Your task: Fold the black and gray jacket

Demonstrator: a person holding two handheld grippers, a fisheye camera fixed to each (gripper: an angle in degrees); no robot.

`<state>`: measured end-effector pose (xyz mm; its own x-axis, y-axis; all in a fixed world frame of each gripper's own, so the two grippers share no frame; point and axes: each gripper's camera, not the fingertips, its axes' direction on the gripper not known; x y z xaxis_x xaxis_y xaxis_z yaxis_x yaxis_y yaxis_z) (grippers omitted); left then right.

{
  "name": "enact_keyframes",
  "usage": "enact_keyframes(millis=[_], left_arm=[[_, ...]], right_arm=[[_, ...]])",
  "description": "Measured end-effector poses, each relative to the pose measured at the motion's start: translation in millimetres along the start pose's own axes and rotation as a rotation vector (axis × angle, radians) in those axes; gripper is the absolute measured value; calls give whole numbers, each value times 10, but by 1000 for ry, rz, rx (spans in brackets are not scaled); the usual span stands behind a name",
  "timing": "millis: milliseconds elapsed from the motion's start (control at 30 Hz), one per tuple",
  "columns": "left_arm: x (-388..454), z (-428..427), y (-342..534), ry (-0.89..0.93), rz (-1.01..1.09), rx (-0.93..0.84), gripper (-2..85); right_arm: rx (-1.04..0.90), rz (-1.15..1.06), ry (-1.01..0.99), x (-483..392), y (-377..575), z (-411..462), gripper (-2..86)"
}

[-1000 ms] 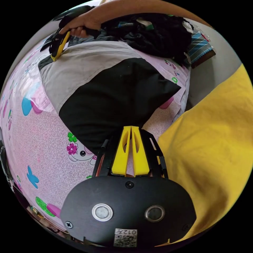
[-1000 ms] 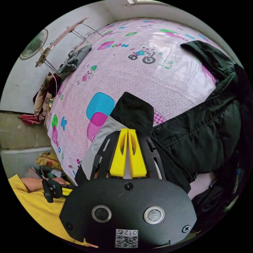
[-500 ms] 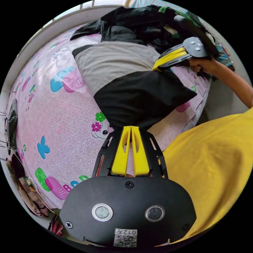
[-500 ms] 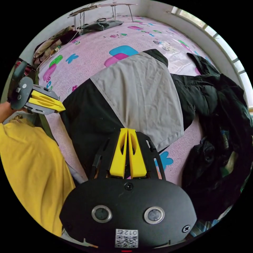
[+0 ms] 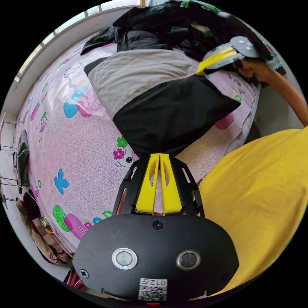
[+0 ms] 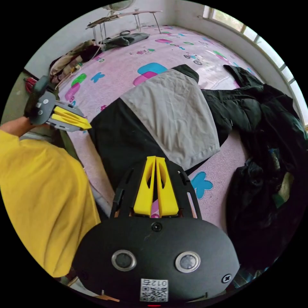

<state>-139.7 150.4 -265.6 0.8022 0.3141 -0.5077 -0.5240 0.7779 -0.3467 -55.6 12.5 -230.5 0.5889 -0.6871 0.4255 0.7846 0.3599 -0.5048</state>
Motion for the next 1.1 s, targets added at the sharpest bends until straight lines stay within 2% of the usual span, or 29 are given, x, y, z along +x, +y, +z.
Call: enact_keyframes(millis=[100,200,300,367,567,733,900,1100], left_arm=[[137,21,-102,6,40,-14,-2],[252,210,-169,-3,83,-90,-2],[316,291,-206,-15,98,-99,-2],[337,312,-241,-2,94,-109,-2],[483,153,-334,16,113,-83,-2],[689,-61,-558,38,156,8,-2],[1004,-264,-1226,64,321,120,-2],[1529,-27,-1950,-4,621,-2,-2]], right_arm=[[-2,-137,-73,-290,177,149,-1],[-86,-206,37,-400,361,487,-1],[-81,-73,30,-186,535,689,-1],[-82,43,-63,-3,669,772,0],[-81,124,5,70,999,826,2],[0,167,-91,-72,1255,936,12],[17,275,-119,-102,1610,1229,29],[64,296,-78,-181,2010,1517,49]])
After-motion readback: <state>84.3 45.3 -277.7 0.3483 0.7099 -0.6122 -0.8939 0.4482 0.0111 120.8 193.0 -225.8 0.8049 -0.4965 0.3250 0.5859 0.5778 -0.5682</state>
